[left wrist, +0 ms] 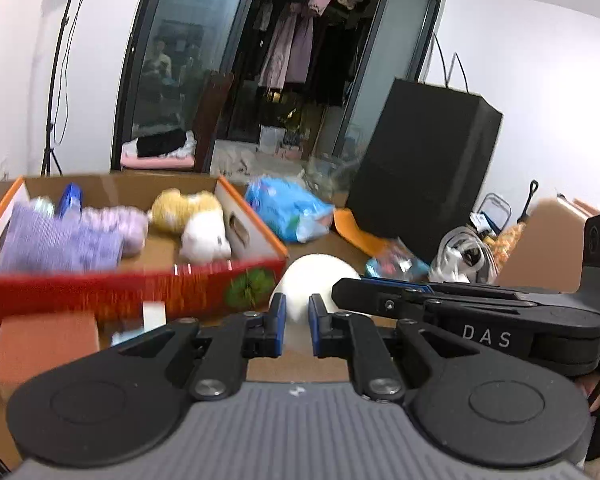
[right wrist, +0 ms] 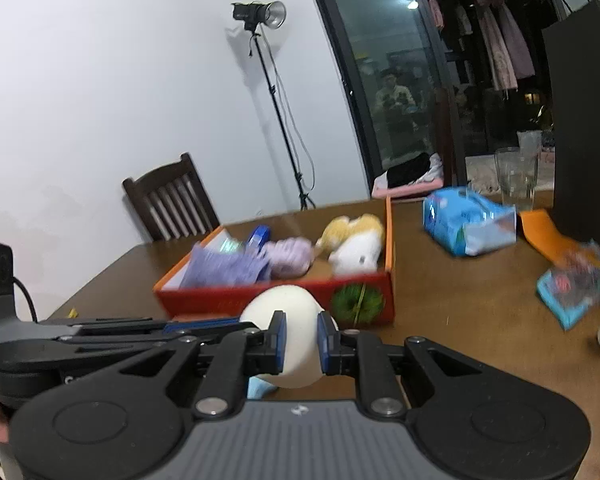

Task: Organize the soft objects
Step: 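Carry the white sponge into the box and release it beside the lamb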

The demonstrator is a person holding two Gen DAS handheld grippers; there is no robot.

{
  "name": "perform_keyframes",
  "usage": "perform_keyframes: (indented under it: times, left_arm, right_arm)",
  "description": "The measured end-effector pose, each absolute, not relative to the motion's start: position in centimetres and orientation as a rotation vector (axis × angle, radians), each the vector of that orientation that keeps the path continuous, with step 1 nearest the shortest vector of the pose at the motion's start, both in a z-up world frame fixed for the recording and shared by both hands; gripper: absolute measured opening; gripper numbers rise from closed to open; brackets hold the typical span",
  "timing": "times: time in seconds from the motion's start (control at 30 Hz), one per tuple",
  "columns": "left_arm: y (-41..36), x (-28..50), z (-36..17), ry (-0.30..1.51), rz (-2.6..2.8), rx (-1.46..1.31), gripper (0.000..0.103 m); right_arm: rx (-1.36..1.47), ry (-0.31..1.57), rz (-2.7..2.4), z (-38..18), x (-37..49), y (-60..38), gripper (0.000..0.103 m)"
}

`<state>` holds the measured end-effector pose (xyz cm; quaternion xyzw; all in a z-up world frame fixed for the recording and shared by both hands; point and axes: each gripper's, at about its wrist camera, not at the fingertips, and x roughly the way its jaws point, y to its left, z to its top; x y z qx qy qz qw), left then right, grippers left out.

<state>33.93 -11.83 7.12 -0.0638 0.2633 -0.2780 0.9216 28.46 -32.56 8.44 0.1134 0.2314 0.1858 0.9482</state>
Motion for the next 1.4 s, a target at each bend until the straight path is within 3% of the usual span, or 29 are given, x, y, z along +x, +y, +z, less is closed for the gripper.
perform_keyframes:
  times: [0.5, 0.67, 0.87, 1.07, 1.17, 1.33, 1.4]
  left_arm:
    - [-11.1, 47.1, 5.2, 0.659, -0.550, -0.213, 0.012]
    - [-11.0, 50.2, 2.6, 0.743, -0.504, -0.274, 0.013]
    - [-11.1, 50.9, 1.1, 0.788, -0.496, -0.266, 0.016]
    - [-10.6, 50.7, 1.5, 0.774, -0.471, -0.264, 0.029]
    - [-10.5, 50.3, 2.1, 0.753, -0.461, -0.245, 0.032]
    - [-10.3, 48.5, 4.1, 0.674, -0.413, -0.189, 0.045]
    - [-10.1, 47.0, 4.8, 0.640, -0.399, -0.167, 0.052]
  right_arm:
    - [0.167, 0.499, 0.374, 10.4, 41.6, -30.8, 0.016]
    - [0.177, 0.604, 0.340, 8.1, 45.6, -30.4, 0.020]
    - [0.207, 0.704, 0.301, 4.8, 47.7, -30.4, 0.016]
    - [0.198, 0.710, 0.287, 5.0, 47.4, -30.3, 0.018]
    - [0.185, 0.695, 0.265, 5.5, 47.1, -30.3, 0.030]
    - [0.172, 0.644, 0.261, 7.3, 46.0, -30.5, 0.038]
    - [0.170, 0.599, 0.264, 8.6, 44.8, -30.7, 0.054]
